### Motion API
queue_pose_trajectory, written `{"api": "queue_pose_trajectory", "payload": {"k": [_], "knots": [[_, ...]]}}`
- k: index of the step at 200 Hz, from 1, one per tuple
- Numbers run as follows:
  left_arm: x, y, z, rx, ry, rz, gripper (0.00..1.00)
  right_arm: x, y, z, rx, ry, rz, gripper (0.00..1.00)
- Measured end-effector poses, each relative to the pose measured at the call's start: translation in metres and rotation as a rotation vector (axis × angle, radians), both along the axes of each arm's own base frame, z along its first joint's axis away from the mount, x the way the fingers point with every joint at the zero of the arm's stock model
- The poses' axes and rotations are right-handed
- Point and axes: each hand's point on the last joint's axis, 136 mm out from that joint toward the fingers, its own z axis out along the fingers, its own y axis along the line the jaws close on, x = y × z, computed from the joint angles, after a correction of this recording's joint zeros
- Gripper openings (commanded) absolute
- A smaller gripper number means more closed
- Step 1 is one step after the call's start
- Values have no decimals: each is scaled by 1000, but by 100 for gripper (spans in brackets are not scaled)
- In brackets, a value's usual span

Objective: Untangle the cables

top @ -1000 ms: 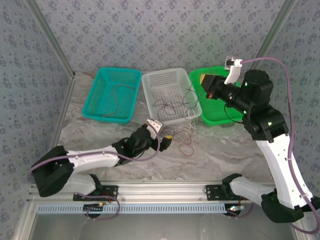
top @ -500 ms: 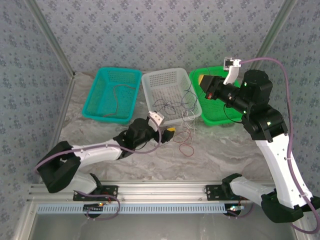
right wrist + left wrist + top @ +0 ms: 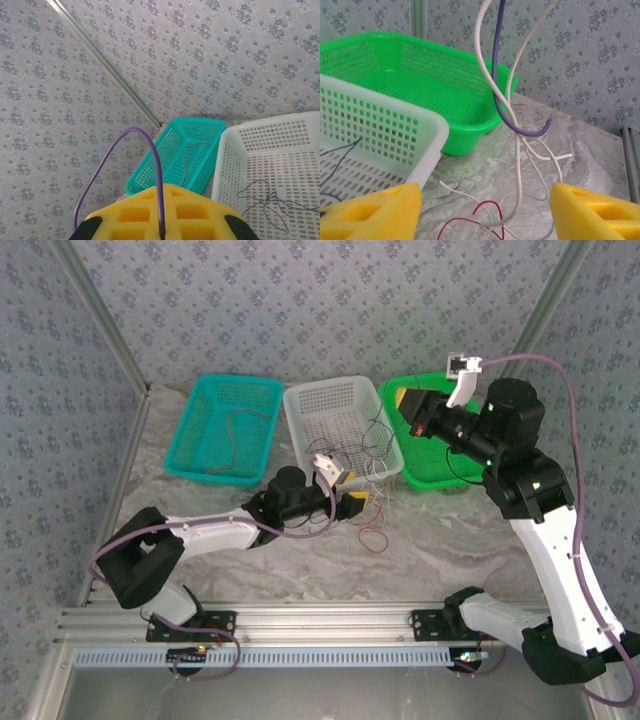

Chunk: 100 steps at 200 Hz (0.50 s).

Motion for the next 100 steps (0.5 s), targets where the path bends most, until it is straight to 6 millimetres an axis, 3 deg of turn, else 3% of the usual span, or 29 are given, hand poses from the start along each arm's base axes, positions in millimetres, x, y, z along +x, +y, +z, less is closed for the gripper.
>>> {"api": "queue_pose_trajectory", "payload": {"k": [24, 44, 100], "knots": [[3, -8, -1, -5, 12, -13, 16, -1, 1, 1, 6, 1, 10, 0], [5, -12, -1, -10, 19, -15, 0, -1, 1, 1, 7, 1, 10, 0], [16, -12, -31, 42, 82, 38, 0, 1, -4, 0, 5, 3, -7, 0]]}}
